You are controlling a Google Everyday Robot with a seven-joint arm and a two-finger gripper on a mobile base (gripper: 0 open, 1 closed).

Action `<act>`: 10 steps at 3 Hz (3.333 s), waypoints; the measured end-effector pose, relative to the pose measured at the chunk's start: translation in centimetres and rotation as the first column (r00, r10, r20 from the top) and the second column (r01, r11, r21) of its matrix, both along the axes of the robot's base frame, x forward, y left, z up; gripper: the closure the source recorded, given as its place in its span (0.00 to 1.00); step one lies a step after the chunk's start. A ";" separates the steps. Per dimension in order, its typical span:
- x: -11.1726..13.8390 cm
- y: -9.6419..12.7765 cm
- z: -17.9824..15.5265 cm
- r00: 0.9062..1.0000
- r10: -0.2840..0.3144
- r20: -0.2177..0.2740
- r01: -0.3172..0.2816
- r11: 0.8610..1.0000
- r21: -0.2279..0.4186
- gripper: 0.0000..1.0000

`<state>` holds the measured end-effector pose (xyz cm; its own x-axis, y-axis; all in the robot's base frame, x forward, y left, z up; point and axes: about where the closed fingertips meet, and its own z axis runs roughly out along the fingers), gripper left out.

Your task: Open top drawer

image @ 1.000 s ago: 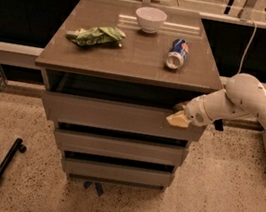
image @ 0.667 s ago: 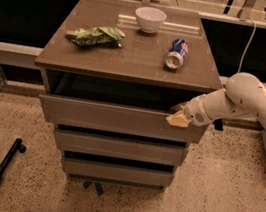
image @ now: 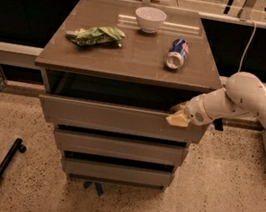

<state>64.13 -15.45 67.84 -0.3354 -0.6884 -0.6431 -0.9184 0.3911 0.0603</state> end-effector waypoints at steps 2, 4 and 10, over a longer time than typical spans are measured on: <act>-1.1 -0.3 -0.3 0.999 -0.005 -0.036 0.004 1.000 -0.010 0.06; -5.0 -1.4 -1.5 0.989 -0.042 -0.140 0.040 0.999 -0.021 0.17; -11.3 -1.8 -2.6 0.942 -0.006 -0.337 -0.008 0.999 -0.041 0.00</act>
Offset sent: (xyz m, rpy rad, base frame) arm -0.1480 -0.0425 -0.0366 -0.0578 0.3823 -0.1018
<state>52.85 -17.23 65.19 -0.5265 -0.7124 -0.4640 -0.8477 0.3986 0.3499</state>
